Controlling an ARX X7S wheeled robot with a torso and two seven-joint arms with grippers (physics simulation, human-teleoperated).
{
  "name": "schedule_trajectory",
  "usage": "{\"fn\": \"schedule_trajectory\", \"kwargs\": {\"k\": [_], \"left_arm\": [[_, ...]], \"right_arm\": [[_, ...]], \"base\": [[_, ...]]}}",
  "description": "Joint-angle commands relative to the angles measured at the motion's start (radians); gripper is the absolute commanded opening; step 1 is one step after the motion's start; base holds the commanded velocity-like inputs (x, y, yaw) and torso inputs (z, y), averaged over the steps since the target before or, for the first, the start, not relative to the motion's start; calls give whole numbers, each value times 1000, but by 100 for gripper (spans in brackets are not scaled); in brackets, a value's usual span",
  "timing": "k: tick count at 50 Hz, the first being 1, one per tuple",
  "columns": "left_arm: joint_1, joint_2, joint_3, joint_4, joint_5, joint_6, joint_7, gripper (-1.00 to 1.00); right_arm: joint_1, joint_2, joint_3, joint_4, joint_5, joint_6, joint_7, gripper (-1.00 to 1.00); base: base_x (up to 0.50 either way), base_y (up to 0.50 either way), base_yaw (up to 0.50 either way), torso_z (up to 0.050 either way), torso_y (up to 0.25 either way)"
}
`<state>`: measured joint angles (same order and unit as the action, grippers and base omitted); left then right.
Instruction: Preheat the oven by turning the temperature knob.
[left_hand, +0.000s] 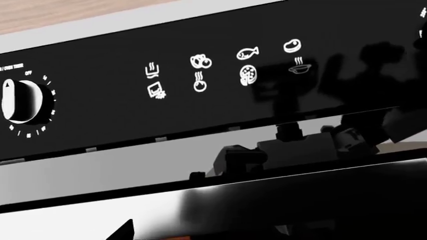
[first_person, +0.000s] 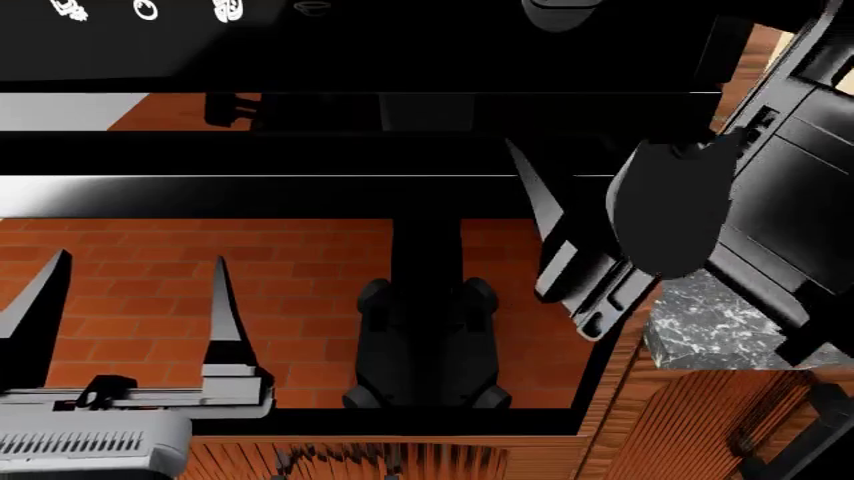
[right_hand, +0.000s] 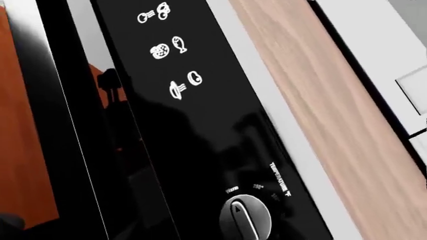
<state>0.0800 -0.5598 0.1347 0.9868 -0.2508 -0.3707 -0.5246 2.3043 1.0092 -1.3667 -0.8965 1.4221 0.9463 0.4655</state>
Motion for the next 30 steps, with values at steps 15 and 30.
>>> {"fn": "schedule_trajectory", "kwargs": {"k": [15,30], "left_arm": [[54,2,0,-60,12,119,2,100],[91,-1,-14,-70,16,166,-1,100]], "right_arm": [[45,-272,200,43,176,470,71,100],[38,-377,268,81,444,603,329,100]], "base": [[0,0,0,0,0],[0,0,0,0,0]]}}
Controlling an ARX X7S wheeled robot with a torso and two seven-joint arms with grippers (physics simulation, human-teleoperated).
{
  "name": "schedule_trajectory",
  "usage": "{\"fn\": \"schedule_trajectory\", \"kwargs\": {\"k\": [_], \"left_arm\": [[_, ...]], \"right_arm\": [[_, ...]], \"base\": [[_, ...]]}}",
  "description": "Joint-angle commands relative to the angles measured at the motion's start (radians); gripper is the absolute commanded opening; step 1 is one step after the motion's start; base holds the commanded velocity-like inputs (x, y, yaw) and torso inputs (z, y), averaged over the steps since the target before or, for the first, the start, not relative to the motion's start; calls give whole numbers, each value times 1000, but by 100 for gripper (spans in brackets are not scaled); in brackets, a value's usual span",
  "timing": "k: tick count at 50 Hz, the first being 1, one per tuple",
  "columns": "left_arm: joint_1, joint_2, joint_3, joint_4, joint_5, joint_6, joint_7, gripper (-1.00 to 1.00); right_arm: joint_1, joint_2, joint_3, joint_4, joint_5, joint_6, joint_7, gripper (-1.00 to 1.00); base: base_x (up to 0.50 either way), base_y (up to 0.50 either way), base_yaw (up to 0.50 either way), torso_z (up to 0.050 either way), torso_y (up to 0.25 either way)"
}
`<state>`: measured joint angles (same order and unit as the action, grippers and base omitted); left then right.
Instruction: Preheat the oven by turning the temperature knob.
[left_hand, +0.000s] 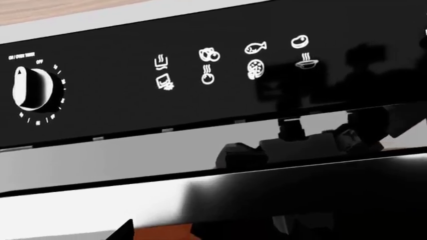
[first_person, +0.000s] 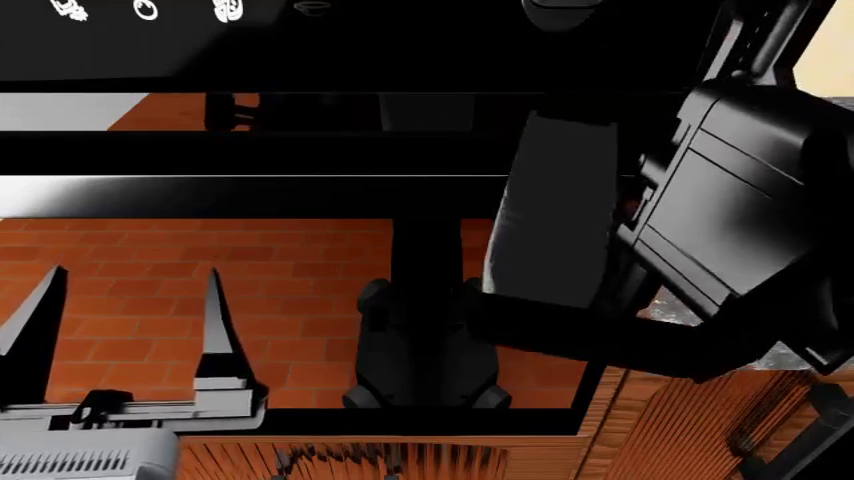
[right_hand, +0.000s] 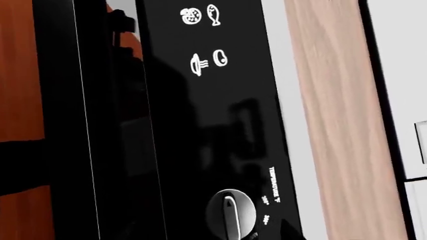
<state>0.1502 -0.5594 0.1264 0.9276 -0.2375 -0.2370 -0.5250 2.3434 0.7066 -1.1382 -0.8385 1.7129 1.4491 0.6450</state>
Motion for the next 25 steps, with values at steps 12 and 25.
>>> {"fn": "schedule_trajectory", "kwargs": {"k": [12,25], "left_arm": [[25,1,-9,-33,-2,55,1,100],[7,0,0,-37,-5,35,-1,100]], "right_arm": [[-64,-60,12,26,75,89,111,100],[-114,-17,-29,31,-129,77,-35,100]], "base": [[0,0,0,0,0],[0,0,0,0,0]]}}
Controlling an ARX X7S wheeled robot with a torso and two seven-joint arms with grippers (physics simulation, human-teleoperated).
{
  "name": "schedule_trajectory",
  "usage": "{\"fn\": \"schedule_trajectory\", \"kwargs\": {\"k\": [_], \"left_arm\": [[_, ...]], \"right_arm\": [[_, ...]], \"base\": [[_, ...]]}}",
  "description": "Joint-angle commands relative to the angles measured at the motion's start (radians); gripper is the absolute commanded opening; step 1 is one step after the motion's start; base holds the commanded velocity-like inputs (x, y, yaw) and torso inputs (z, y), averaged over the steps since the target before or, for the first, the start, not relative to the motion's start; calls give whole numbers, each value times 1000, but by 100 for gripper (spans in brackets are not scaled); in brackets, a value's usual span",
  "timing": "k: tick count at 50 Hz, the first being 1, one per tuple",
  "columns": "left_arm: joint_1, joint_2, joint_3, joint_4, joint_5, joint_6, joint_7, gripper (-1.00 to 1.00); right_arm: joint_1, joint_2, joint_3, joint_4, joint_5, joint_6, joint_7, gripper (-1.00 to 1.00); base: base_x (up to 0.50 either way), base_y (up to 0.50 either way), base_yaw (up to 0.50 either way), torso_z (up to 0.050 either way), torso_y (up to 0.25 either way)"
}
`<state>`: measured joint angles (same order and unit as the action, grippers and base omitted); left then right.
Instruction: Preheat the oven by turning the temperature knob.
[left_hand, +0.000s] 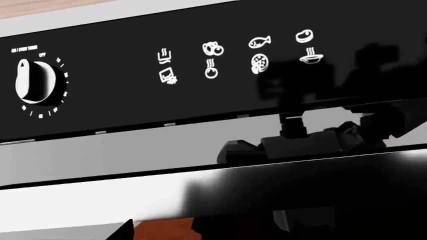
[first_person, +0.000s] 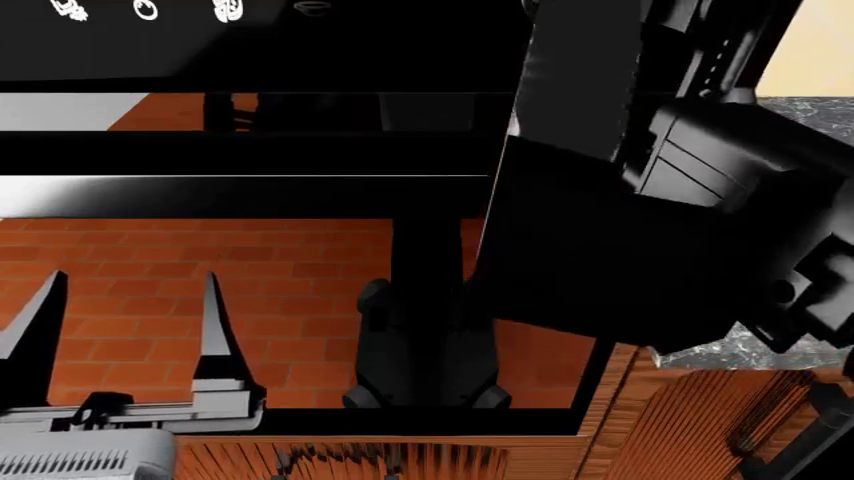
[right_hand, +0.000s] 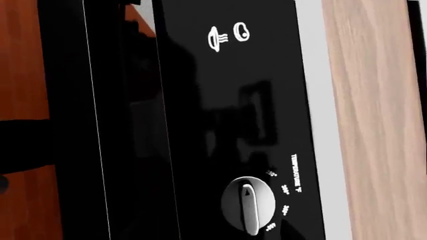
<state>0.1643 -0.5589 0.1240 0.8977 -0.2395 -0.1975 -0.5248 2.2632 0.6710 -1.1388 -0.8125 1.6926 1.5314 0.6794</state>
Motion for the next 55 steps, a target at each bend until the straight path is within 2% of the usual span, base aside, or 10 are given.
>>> {"fn": "schedule_trajectory", "kwargs": {"k": [1,22,46,55], "left_arm": [[-8,-1,3,-7,-3,-5,-2,100],[-15,-2,5,-26,-11,-2,-2,100],[-21,-2,2,-51,-18,8,-2,100],[-31,-1,8,-58,-19,6,-1,100]], "right_arm": [[-34,21,-30,7,-117,-7,-77,100],[-30,70,-93,68,-371,-80,-271,100],[-41,52,-139,133,-530,-166,-363,100],[-61,53,-136,126,-522,-168,-352,100]], "base": [[0,0,0,0,0],[0,0,0,0,0],[0,0,0,0,0],[0,0,0,0,0]]}}
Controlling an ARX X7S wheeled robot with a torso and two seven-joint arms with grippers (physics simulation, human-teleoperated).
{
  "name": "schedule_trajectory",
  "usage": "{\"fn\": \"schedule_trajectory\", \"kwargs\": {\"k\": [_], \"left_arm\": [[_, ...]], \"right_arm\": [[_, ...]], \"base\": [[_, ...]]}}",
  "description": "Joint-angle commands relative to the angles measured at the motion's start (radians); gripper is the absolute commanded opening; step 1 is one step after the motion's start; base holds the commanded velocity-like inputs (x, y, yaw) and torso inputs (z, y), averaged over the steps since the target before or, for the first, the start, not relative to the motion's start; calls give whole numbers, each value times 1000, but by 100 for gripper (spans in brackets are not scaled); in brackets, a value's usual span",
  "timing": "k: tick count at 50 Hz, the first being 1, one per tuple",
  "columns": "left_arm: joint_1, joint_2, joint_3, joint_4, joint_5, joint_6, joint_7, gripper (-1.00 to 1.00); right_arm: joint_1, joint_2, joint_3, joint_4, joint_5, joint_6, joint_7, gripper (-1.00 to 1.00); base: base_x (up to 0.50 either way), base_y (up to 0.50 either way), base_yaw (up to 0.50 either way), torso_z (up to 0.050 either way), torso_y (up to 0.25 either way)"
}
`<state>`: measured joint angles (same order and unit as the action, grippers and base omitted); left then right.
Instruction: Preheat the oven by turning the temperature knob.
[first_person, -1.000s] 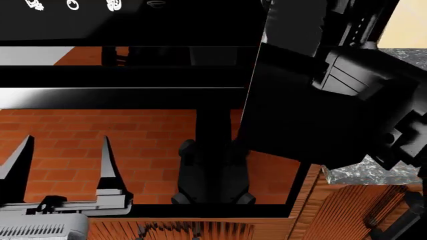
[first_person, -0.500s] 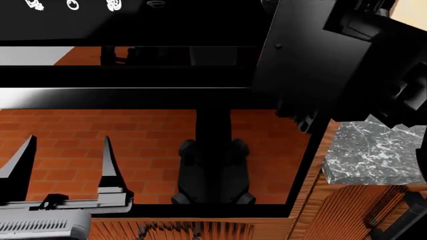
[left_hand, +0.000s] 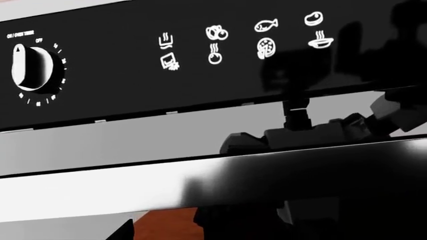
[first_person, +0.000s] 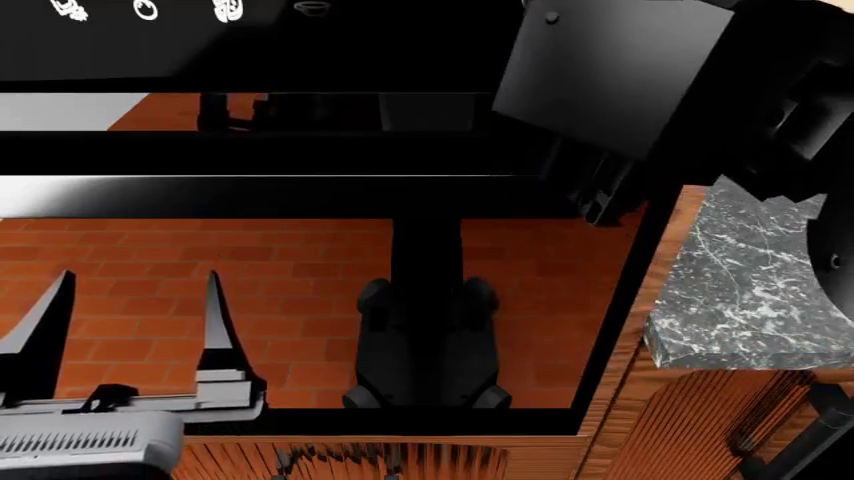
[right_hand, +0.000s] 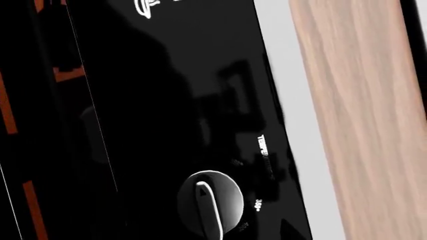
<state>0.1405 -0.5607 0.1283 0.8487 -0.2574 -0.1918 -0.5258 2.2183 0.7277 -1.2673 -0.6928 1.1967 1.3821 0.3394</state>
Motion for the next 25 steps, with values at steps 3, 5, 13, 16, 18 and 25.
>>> {"fn": "schedule_trajectory", "kwargs": {"k": [3,5,13,16,18,25], "left_arm": [[-5,0,2,-6,-2,0,-2,100],[-8,0,3,-6,-2,-2,-2,100],[-8,0,5,-14,-3,7,0,100],[-5,0,4,-16,-3,10,0,100],[-6,0,4,-19,-3,12,1,100],[-12,0,7,-24,-6,17,4,100]], "right_arm": [[-20,-5,-9,7,-31,-23,-17,100],[-22,-5,-7,3,-27,-25,-18,100],[-26,-10,-7,5,-31,-28,-25,100],[-28,-13,-13,7,-42,-30,-28,100],[-34,-13,-13,6,-39,-30,-24,100],[-39,-10,-25,16,-60,-31,-33,100]], "base": [[0,0,0,0,0],[0,0,0,0,0],[0,0,0,0,0],[0,0,0,0,0],[0,0,0,0,0],[0,0,0,0,0]]}}
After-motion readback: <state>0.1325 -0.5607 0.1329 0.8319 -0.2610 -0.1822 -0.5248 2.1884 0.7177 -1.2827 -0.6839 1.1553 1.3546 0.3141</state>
